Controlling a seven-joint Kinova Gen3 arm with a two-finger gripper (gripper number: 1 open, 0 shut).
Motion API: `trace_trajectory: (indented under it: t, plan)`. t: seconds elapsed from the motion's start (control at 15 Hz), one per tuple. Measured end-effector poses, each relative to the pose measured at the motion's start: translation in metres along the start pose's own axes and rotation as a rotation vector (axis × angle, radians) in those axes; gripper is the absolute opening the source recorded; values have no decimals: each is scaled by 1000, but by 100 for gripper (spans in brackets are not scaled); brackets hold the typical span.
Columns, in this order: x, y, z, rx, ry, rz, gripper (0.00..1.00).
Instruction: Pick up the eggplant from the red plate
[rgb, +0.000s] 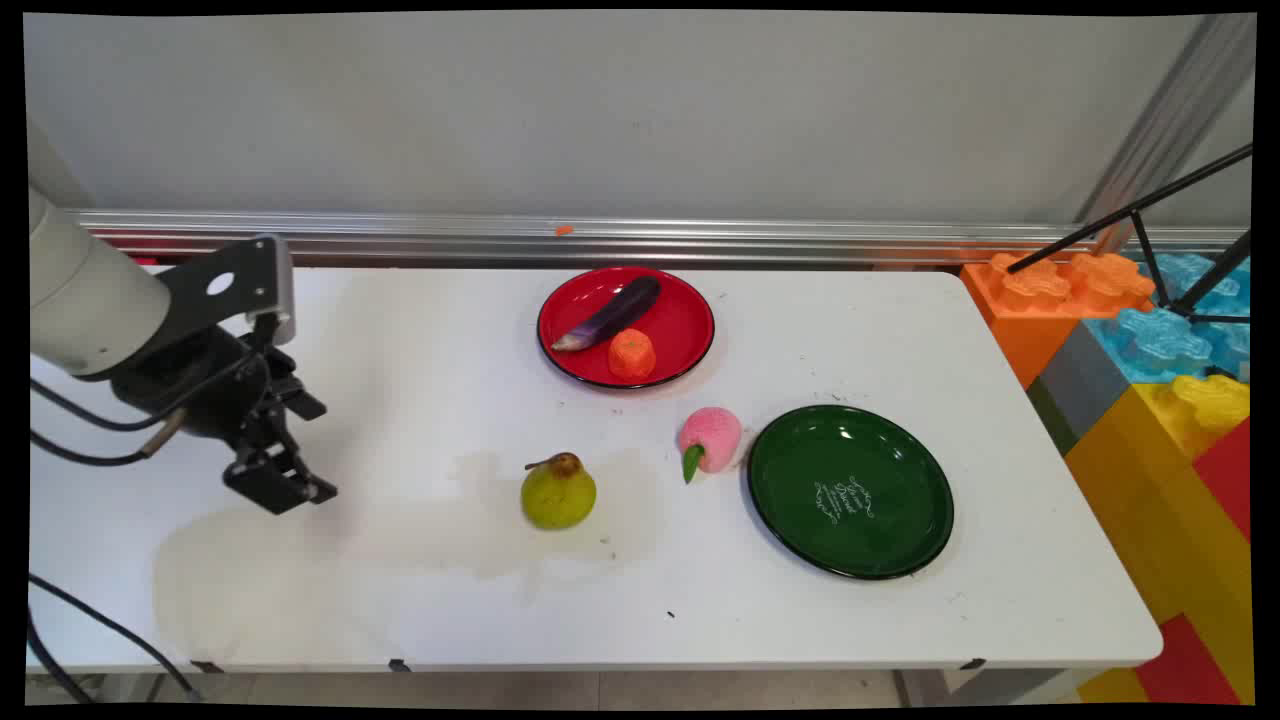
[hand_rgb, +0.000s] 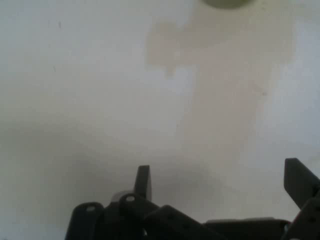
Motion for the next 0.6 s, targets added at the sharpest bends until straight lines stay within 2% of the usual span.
trace_trajectory:
  t: [0.2,0.6]
  plan:
    - [20,-6,3,3,36,-19,100]
    - [93,-26,12,14,112,-93,100]
